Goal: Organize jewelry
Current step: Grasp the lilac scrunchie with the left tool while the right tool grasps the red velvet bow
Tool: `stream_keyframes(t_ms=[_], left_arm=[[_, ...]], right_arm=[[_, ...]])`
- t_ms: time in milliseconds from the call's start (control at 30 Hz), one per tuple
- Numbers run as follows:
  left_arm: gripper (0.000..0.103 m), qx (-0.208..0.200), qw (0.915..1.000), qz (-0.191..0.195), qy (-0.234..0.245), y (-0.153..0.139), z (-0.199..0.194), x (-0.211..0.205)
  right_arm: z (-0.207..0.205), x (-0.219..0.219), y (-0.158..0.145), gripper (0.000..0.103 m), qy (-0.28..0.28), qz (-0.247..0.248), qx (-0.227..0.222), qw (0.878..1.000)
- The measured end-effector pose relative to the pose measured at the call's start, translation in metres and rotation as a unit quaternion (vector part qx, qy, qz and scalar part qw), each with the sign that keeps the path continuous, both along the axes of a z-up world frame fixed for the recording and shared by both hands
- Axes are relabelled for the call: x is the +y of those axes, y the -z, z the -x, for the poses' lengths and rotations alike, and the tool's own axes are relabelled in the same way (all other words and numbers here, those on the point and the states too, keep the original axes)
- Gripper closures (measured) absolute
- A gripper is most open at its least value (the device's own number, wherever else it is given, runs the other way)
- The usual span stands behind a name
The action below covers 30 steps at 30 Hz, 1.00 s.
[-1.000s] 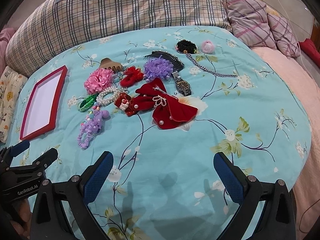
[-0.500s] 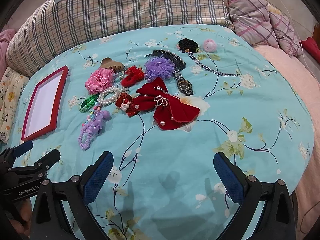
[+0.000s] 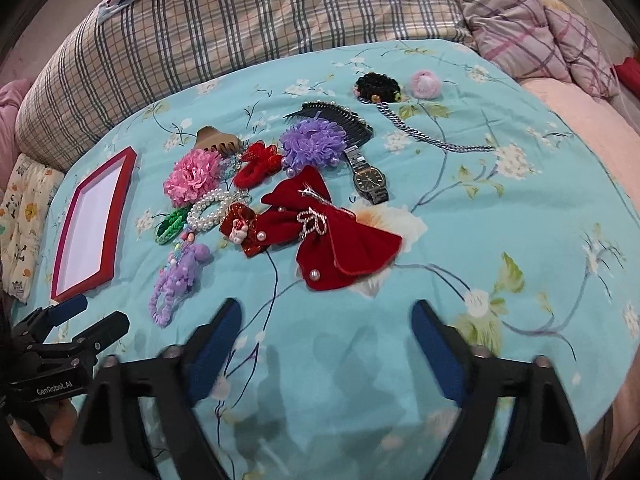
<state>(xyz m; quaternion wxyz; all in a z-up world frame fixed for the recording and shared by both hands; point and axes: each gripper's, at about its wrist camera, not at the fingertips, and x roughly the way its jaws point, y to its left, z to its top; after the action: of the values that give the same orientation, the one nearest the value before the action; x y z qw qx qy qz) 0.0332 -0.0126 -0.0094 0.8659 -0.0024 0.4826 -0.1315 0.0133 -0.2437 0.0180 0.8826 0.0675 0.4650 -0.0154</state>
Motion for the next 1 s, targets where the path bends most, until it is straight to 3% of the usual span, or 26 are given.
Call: stream_keyframes(t_ms=[67, 167, 433, 500, 633, 733, 800, 833, 1000], left_arm=[[0.011, 0.011, 0.9999, 0.001, 0.011, 0.005, -0.005, -0.005], [0.02, 0.022, 0.9995, 0.004, 0.023, 0.013, -0.013, -0.012], [0.025, 0.048, 0.9981, 0.017, 0.035, 0.031, -0.032, -0.02], [0.035, 0.061, 0.997, 0.024, 0.041, 0.037, -0.036, -0.02], [0.064, 0.081, 0.9944, 0.041, 0.053, 0.048, -0.04, -0.023], [0.079, 0.075, 0.9943, 0.047, 0.06, 0.046, -0.037, -0.023], [0.088, 0.071, 0.9942, 0.048, 0.064, 0.044, -0.035, -0.021], [0.093, 0.07, 0.9942, 0.049, 0.065, 0.044, -0.035, -0.02], [0.097, 0.065, 0.9944, 0.055, 0.063, 0.04, -0.03, -0.011]], right_arm=[[-0.011, -0.004, 0.005, 0.038, -0.006, -0.004, 0.008, 1.0], [-0.03, -0.005, 0.011, 0.041, -0.018, -0.001, 0.02, 1.0], [-0.072, -0.008, 0.028, 0.041, -0.035, 0.041, 0.043, 0.998], [-0.08, -0.011, 0.038, 0.041, -0.038, 0.039, 0.061, 0.997], [-0.081, -0.011, 0.04, 0.042, -0.043, 0.043, 0.061, 0.996], [-0.078, -0.01, 0.038, 0.053, -0.048, 0.033, 0.059, 0.997], [-0.075, -0.013, 0.036, 0.075, -0.044, 0.028, 0.057, 0.997], [-0.075, -0.014, 0.034, 0.076, -0.045, 0.021, 0.056, 0.997], [-0.07, -0.018, 0.028, 0.096, -0.044, 0.007, 0.046, 0.998]])
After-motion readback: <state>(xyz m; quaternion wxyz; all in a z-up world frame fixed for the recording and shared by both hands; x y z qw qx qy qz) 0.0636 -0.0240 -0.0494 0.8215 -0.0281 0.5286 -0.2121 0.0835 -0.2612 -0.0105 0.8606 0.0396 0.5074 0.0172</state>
